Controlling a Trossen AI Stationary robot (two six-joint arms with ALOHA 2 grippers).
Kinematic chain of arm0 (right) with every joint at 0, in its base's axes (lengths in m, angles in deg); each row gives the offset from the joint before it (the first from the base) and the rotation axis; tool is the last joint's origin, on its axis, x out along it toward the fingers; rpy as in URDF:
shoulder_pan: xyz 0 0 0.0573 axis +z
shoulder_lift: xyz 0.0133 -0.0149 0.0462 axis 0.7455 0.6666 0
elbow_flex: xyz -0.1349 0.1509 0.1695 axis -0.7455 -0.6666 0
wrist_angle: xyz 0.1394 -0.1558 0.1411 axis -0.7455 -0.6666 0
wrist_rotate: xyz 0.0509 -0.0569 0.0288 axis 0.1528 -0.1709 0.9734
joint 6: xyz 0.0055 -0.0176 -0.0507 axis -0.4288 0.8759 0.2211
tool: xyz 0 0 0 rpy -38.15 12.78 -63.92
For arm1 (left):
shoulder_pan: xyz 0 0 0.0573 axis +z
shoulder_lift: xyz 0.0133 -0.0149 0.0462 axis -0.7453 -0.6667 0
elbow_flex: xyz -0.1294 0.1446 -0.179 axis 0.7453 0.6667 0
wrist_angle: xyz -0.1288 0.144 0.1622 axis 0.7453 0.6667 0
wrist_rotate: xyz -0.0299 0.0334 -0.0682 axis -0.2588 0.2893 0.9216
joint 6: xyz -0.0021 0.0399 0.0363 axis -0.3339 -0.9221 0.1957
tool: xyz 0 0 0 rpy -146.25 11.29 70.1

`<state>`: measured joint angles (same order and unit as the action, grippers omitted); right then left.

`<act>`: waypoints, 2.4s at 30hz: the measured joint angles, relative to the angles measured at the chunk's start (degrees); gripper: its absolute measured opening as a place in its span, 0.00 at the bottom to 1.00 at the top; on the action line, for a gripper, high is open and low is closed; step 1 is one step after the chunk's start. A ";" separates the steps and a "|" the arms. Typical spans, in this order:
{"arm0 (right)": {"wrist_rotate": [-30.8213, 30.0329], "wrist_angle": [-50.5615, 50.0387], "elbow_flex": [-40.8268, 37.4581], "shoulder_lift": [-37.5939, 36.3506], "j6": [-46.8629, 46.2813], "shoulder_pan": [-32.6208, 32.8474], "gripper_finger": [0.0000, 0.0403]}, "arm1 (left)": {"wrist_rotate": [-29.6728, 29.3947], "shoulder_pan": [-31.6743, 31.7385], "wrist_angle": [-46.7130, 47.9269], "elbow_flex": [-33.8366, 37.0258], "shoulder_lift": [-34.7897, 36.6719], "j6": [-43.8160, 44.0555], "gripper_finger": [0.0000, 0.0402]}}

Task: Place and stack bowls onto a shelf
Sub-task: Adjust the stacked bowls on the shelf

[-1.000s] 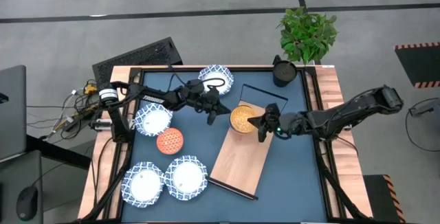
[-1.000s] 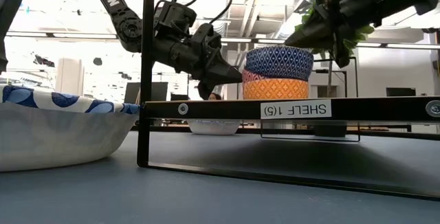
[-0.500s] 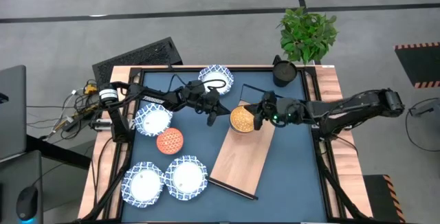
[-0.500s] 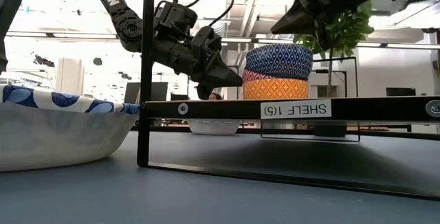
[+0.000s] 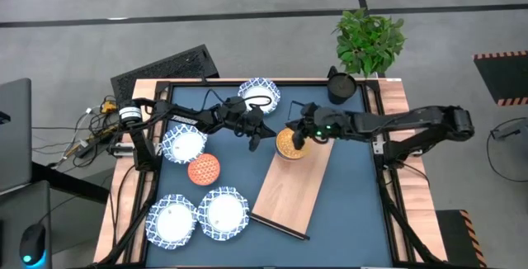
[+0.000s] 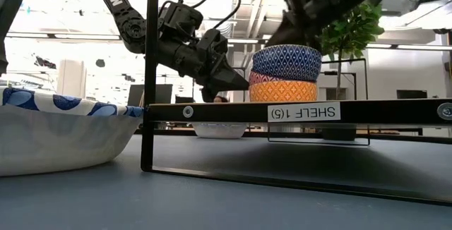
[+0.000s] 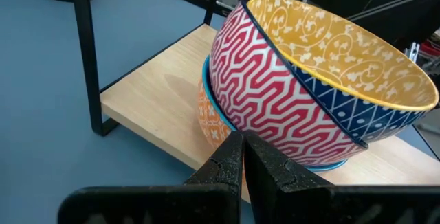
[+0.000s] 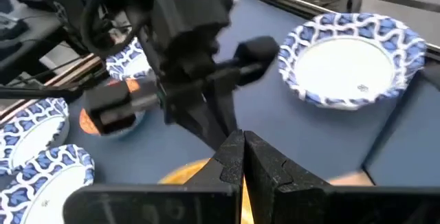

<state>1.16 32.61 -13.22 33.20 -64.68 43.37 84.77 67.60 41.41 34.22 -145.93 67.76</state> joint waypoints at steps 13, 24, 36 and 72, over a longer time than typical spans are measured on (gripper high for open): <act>1.00 -11.03 6.67 8.04 0.67 -1.00 0.08 | 0.02 -0.04 1.04 -0.02 0.00 0.03 0.00; 2.29 -12.38 7.80 8.65 1.26 -2.33 0.08 | -0.18 -0.04 1.08 -0.02 0.00 -0.03 0.00; 4.84 -12.92 7.80 8.67 1.68 -4.01 0.08 | -0.22 -0.04 0.64 -0.02 0.00 -0.08 0.00; 5.28 -13.71 7.80 8.69 1.64 -3.95 0.08 | -3.87 0.41 -9.38 -0.02 0.00 -0.45 0.00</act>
<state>6.44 18.90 -5.41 41.89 -63.04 39.42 80.89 68.01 32.03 34.19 -145.93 67.31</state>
